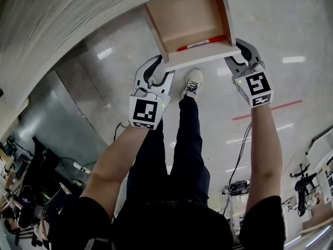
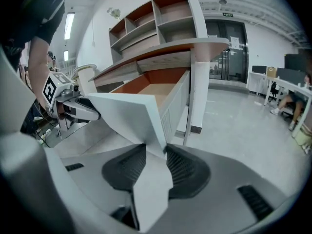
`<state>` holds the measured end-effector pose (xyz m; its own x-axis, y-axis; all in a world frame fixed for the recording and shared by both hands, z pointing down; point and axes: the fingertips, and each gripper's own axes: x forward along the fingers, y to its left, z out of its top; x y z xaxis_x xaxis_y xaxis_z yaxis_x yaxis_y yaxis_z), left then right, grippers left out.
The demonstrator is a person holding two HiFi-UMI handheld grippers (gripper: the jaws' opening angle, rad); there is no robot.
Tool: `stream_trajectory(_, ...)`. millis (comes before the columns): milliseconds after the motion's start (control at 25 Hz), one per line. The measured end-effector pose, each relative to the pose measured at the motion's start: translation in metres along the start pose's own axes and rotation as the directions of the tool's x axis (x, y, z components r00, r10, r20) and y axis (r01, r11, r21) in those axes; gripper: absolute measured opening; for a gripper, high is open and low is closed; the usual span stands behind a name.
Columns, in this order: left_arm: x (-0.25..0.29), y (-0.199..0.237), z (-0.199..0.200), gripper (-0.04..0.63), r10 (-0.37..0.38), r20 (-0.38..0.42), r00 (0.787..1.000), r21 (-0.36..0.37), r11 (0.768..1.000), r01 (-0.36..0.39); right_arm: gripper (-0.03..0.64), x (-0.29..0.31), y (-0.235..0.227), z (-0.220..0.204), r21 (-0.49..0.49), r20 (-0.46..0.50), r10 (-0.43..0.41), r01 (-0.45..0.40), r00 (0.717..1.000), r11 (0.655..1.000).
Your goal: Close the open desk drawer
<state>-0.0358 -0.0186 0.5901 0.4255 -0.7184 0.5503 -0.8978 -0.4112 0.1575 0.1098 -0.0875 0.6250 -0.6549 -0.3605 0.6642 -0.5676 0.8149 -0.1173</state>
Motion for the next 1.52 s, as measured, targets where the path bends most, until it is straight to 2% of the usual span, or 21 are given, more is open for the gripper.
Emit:
stream_trajectory(520,-0.014,0.008,0.036,0.132,0.047,0.076,0.996,-0.019,0.999,-0.046,0.138,-0.019,0.0,0.034,0.041,0.098,-0.03,0.026,0.995,0.999)
stream_trajectory(1000,0.01,0.042,0.065,0.13,0.095,0.103,0.99,-0.024,0.995,-0.093,0.137,0.004,-0.03,0.07,0.086,0.152,-0.075,0.063,0.986,0.994)
stream_trajectory(1280,0.02,0.062,0.076,0.13,0.096,0.104,0.99,0.013,0.995,-0.098,0.138,0.021,-0.04,0.086,0.103,0.167,-0.085,0.069,0.982,0.992)
stream_trajectory(1520,0.024,0.079,0.084,0.132,0.132,0.111,0.985,-0.02,0.991,-0.13,0.138,0.032,-0.046,0.101,0.115,0.166,-0.091,0.072,0.982,0.991)
